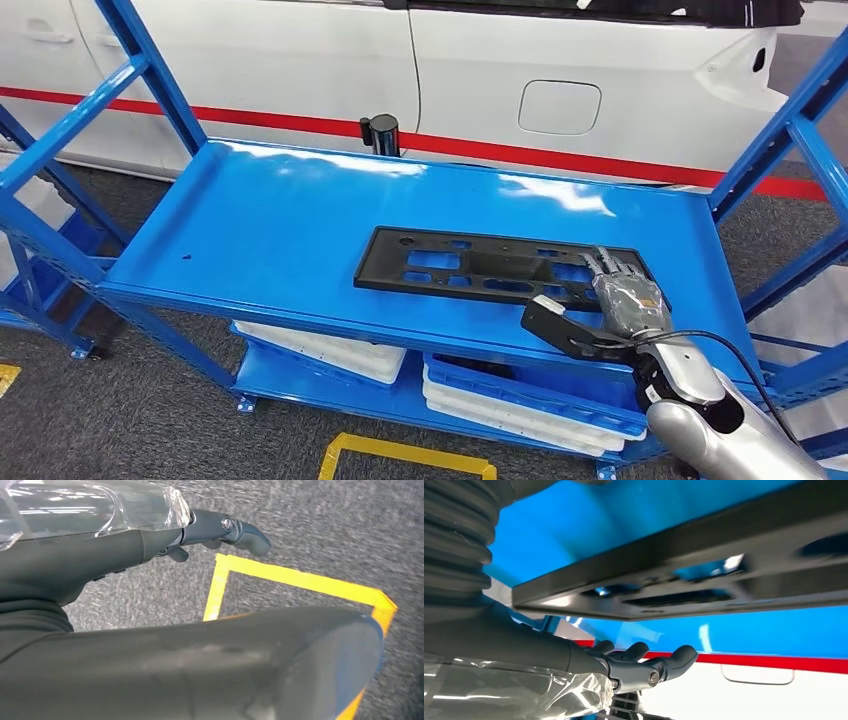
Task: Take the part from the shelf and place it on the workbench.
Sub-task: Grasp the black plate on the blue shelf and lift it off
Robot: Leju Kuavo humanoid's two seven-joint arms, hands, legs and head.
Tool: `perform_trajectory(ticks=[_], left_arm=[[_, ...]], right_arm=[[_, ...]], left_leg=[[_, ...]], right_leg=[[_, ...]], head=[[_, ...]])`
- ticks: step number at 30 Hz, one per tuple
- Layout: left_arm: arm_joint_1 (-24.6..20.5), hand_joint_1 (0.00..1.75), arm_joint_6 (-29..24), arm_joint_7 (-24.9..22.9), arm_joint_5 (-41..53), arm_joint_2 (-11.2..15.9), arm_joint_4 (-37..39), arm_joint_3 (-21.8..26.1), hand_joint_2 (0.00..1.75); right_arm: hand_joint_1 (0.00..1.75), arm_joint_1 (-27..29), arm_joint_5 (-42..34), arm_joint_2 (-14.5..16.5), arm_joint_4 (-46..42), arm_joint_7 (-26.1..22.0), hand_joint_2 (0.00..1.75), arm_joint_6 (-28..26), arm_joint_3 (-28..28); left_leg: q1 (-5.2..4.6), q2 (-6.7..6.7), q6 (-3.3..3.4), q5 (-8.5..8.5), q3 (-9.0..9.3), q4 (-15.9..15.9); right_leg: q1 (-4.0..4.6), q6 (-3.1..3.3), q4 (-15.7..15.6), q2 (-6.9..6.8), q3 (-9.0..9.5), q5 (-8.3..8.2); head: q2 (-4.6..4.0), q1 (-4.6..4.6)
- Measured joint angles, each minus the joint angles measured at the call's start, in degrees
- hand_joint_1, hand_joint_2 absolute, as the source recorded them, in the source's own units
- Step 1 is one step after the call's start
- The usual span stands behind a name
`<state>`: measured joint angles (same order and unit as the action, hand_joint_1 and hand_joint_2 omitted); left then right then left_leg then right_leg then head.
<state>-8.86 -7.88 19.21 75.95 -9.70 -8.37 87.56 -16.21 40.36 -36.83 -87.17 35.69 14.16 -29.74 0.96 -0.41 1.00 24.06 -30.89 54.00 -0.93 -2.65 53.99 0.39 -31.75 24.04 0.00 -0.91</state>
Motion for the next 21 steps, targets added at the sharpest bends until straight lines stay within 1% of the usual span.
perform_trajectory(ticks=[1,2,3,4,6,7,8,9,10,11,12,13,14,15,16,17,18,19,21], left_arm=[[0.04,0.0,0.07,0.01,0.0,-0.01,0.0,0.02,0.0],[0.06,0.0,0.15,0.02,0.0,-0.01,0.0,0.04,0.0],[0.04,0.0,0.23,0.03,0.0,-0.01,0.0,0.04,0.0],[0.01,0.0,0.27,0.06,0.0,0.0,0.0,0.04,0.0],[0.0,0.0,0.37,0.18,0.0,0.03,0.0,0.07,0.0],[0.01,0.0,0.43,0.25,0.0,0.04,0.0,0.08,0.0],[0.02,0.0,0.51,0.32,0.0,0.04,0.0,0.1,0.0],[0.03,0.0,0.58,0.38,0.01,0.04,0.0,0.1,0.0],[0.03,0.0,0.67,0.44,0.01,0.04,0.0,0.1,0.0],[0.02,0.0,0.73,0.5,0.02,0.04,0.0,0.1,0.0],[-0.01,0.0,0.77,0.57,0.02,0.04,0.0,0.1,0.0],[-0.04,0.0,0.78,0.66,0.01,0.05,0.0,0.1,0.0],[-0.05,0.0,0.78,0.72,0.01,0.06,0.0,0.1,0.0],[-0.04,0.0,0.78,0.77,0.0,0.07,0.0,0.1,0.0],[-0.01,0.0,0.78,0.79,0.0,0.07,0.0,0.1,0.0],[0.02,0.0,0.78,0.8,0.0,0.06,0.0,0.1,0.0],[0.01,0.0,0.79,0.8,0.0,0.05,0.0,0.1,0.0],[-0.01,0.0,0.79,0.81,0.0,0.05,0.0,0.1,0.0],[0.02,0.0,0.8,0.81,0.01,0.06,0.0,0.11,0.0]], right_arm=[[0.0,-0.16,-0.45,-0.15,-0.03,0.0,1.75,0.18,-0.38],[0.0,-0.34,-1.03,-0.32,-0.09,0.0,1.75,0.42,-0.78],[0.0,-0.58,-1.67,-0.54,-0.17,0.0,1.75,0.67,-1.22],[0.0,-0.84,-2.21,-0.76,-0.26,0.0,1.75,0.93,-1.67],[0.0,-1.28,-3.1,-1.04,-0.4,0.0,1.75,1.35,-2.77],[0.0,-1.39,-3.43,-1.11,-0.45,-0.01,1.75,1.54,-3.43],[0.0,-1.51,-3.65,-1.15,-0.5,-0.02,1.75,1.66,-4.1],[0.0,-1.71,-3.78,-1.18,-0.57,-0.03,1.75,1.74,-4.76],[0.0,-2.05,-3.83,-1.2,-0.69,-0.05,1.75,1.78,-5.36],[0.0,-2.43,-3.83,-1.2,-0.84,-0.08,1.75,1.78,-5.85],[0.0,-2.83,-3.81,-1.2,-0.98,-0.09,1.75,1.78,-6.33],[0.0,-3.11,-3.79,-1.2,-1.09,-0.11,1.75,1.78,-6.81],[0.0,-3.27,-3.78,-1.2,-1.17,-0.12,1.75,1.78,-7.26],[0.0,-3.42,-3.77,-1.2,-1.26,-0.13,1.75,1.78,-7.67],[0.0,-3.57,-3.76,-1.21,-1.4,-0.14,1.75,1.77,-8.05],[0.0,-3.76,-3.75,-1.22,-1.57,-0.14,1.75,1.74,-8.36],[0.0,-3.97,-3.74,-1.23,-1.75,-0.15,1.75,1.71,-8.63],[0.0,-4.12,-3.74,-1.23,-1.9,-0.15,1.75,1.67,-8.9],[0.0,-4.25,-3.68,-1.22,-2.03,-0.16,1.75,1.5,-9.42]], left_leg=[[0.03,-0.01,0.4,-0.15,0.0,-0.1],[0.08,-0.02,0.82,-0.3,0.06,-0.25],[0.18,-0.02,1.2,-0.49,0.14,-0.44],[0.28,0.02,1.48,-0.62,0.23,-0.59],[0.21,0.11,1.72,-0.62,0.25,-0.59],[0.18,0.14,1.74,-0.6,0.27,-0.57],[0.18,0.14,1.73,-0.57,0.28,-0.55],[0.23,0.11,1.67,-0.53,0.31,-0.52],[0.31,0.09,1.54,-0.46,0.37,-0.45],[0.34,0.06,1.32,-0.34,0.41,-0.33],[0.29,0.03,0.98,-0.15,0.38,-0.12],[0.2,0.0,0.62,-0.02,0.32,0.02],[0.1,-0.04,0.28,0.06,0.25,0.11],[0.08,-0.07,-0.03,0.06,0.2,0.11],[0.18,-0.08,-0.31,0.07,0.18,0.05],[0.3,-0.04,-0.56,0.41,0.04,0.43],[0.4,0.01,-0.77,1.29,-0.49,1.69],[0.44,0.06,-0.9,2.83,-1.61,4.28],[0.31,0.12,-0.94,6.7,-5.35,12.44]], right_leg=[[-0.12,-0.36,-0.02,-0.02,-0.03,0.04],[-0.24,-0.66,0.38,-0.04,-0.2,0.43],[-0.34,-0.86,1.86,-0.06,-0.83,1.48],[-0.42,-1.01,4.67,-0.08,-2.07,3.15],[-0.43,-1.25,12.89,-0.08,-5.8,7.02],[-0.46,-1.38,16.15,-0.08,-7.36,8.0],[-0.52,-1.48,17.44,-0.08,-8.03,7.92],[-0.61,-1.54,16.28,-0.08,-7.52,6.72],[-0.74,-1.59,12.94,-0.09,-5.93,4.77],[-0.9,-1.66,8.57,-0.09,-3.81,2.87],[-0.88,-1.59,4.77,-0.02,-1.93,1.53],[-0.86,-1.36,2.28,0.05,-0.72,0.86],[-0.75,-1.03,1.19,0.13,-0.25,0.79],[-0.55,-0.57,1.19,0.21,-0.29,0.9],[-0.56,-0.11,1.25,0.2,-0.39,0.86],[-0.51,0.27,1.26,0.17,-0.44,0.8],[-0.5,0.65,1.24,0.12,-0.47,0.74],[-0.49,0.97,1.19,0.07,-0.49,0.65],[-0.26,1.38,1.21,0.0,-0.6,0.63]], head=[[0.0,-0.05],[0.0,-0.07],[0.0,-0.11],[0.0,-0.19],[0.0,-0.33],[0.0,-0.37],[0.0,-0.38],[0.0,-0.4],[0.0,-0.4],[-0.01,-0.41],[-0.01,-0.42],[-0.01,-0.42],[-0.01,-0.4],[0.0,-0.39],[0.0,-0.37],[-0.01,-0.35],[-0.01,-0.31],[-0.01,-0.26],[-0.01,-0.14]])
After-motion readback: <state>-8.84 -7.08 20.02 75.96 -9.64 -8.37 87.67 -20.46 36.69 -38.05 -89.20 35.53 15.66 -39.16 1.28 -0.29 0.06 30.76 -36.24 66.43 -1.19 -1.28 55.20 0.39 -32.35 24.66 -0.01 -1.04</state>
